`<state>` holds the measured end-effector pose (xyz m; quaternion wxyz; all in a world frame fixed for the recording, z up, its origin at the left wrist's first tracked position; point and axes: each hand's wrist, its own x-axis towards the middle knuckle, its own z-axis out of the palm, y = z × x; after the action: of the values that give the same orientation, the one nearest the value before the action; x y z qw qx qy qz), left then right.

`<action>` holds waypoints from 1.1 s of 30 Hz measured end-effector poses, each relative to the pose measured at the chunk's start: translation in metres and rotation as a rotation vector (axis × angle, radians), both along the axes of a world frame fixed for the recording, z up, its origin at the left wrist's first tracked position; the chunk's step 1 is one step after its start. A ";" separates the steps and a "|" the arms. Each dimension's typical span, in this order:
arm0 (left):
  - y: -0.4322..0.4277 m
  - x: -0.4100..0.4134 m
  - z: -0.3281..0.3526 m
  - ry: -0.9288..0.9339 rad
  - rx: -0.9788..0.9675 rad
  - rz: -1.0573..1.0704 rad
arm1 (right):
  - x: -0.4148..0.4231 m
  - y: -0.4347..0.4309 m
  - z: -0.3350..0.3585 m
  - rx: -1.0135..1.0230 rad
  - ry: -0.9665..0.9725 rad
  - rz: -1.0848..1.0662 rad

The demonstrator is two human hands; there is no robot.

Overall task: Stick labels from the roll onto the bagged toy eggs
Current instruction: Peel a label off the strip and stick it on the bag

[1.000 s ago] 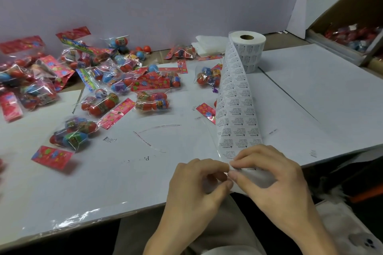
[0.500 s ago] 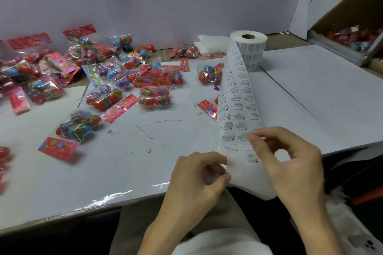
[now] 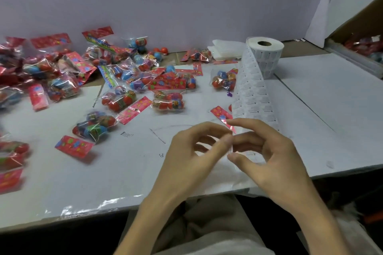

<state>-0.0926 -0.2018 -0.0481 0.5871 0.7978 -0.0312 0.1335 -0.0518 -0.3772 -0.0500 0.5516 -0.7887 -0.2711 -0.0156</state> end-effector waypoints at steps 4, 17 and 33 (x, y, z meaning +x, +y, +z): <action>0.008 0.006 0.001 -0.116 0.103 0.070 | 0.009 0.008 0.009 -0.029 -0.015 0.021; 0.014 0.011 0.031 -0.110 -0.765 0.272 | 0.034 0.027 0.045 0.311 -0.067 -0.038; -0.009 0.022 0.027 -0.034 -0.932 0.354 | 0.034 0.107 0.024 0.758 0.292 -0.049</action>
<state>-0.0703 -0.2109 -0.0211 0.8490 0.4412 0.1584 0.2439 -0.0177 -0.2700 -0.0260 0.8353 -0.5298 -0.1460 -0.0156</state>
